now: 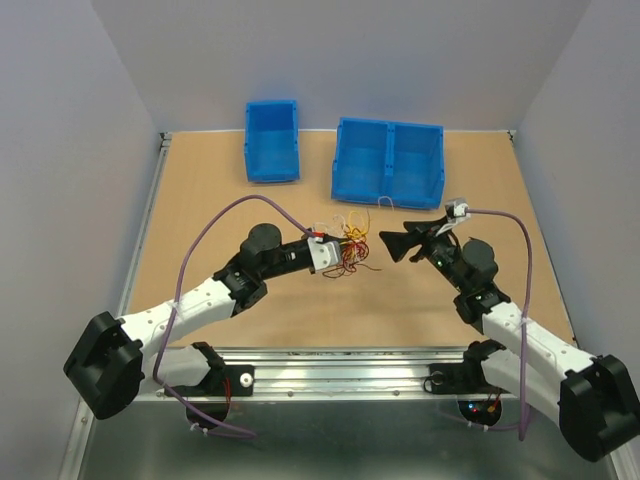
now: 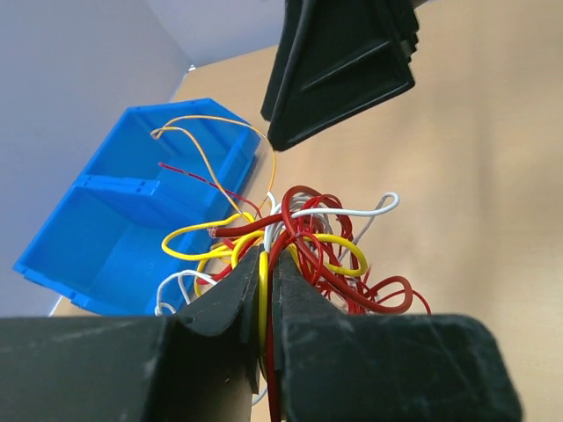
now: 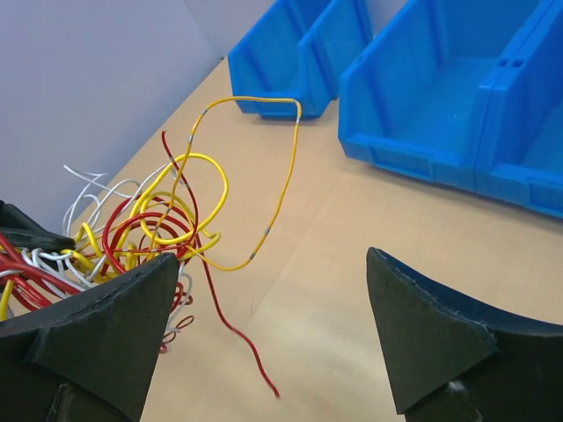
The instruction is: Untangle the cables
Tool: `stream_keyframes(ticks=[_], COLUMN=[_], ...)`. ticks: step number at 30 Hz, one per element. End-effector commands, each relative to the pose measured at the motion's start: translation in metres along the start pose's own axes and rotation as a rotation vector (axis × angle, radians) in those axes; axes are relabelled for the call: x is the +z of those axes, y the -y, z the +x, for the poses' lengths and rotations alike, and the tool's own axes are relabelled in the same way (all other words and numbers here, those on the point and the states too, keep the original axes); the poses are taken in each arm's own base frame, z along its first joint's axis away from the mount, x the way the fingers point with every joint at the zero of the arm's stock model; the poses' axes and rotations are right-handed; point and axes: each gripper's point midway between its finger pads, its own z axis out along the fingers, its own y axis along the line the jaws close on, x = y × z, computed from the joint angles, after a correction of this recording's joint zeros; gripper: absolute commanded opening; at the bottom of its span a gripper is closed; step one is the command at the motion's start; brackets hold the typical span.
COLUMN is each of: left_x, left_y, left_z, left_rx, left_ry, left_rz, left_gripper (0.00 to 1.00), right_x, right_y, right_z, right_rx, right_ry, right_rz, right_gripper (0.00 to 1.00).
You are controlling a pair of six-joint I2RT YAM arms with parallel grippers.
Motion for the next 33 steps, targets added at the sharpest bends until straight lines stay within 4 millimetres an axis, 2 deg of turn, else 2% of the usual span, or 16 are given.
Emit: stream_keyframes(ticks=[1, 8, 15, 19, 20, 21, 23, 24, 27, 30, 32, 33], left_x=[-0.001, -0.004, -0.003, -0.002, -0.002, 0.0, 0.001, 0.001, 0.003, 0.003, 0.004, 0.003], left_y=[-0.011, -0.004, 0.002, 0.006, 0.006, 0.008, 0.008, 0.008, 0.008, -0.003, -0.013, -0.026], left_z=[-0.015, -0.02, -0.021, -0.02, -0.021, -0.019, -0.016, -0.016, -0.016, -0.015, -0.015, -0.015], left_rx=[0.082, 0.106, 0.12, 0.125, 0.128, 0.126, 0.126, 0.125, 0.126, 0.11, 0.077, 0.074], left_ry=[0.037, 0.048, 0.046, 0.043, 0.043, 0.038, 0.029, 0.028, 0.024, 0.002, -0.012, -0.022], left_rz=[-0.051, -0.041, -0.026, -0.016, -0.016, -0.011, -0.009, -0.009, -0.01, -0.064, -0.114, -0.179], left_gripper=[0.15, 0.15, 0.15, 0.15, 0.15, 0.16, 0.15, 0.15, 0.15, 0.15, 0.15, 0.15], right_x=[0.018, 0.044, 0.058, 0.065, 0.066, 0.066, 0.068, 0.068, 0.066, 0.053, 0.039, 0.025], right_y=[-0.024, -0.007, -0.001, 0.004, 0.006, 0.007, 0.012, 0.014, 0.02, 0.037, 0.06, 0.065], right_z=[-0.04, -0.026, -0.022, -0.017, -0.017, -0.016, -0.017, -0.017, -0.021, -0.029, -0.037, -0.042], right_rx=[-0.011, 0.019, 0.036, 0.044, 0.046, 0.051, 0.061, 0.066, 0.066, 0.069, 0.071, 0.07], right_ry=[0.1, 0.052, 0.051, 0.04, 0.039, 0.039, 0.046, 0.05, 0.073, 0.13, 0.187, 0.205], right_rz=[-0.1, -0.052, -0.043, -0.026, -0.02, -0.014, 0.013, 0.023, 0.058, 0.167, 0.308, 0.359], right_gripper=[0.9, 0.82, 0.71, 0.6, 0.54, 0.37, 0.16, 0.08, 0.0, 0.01, 0.01, 0.01])
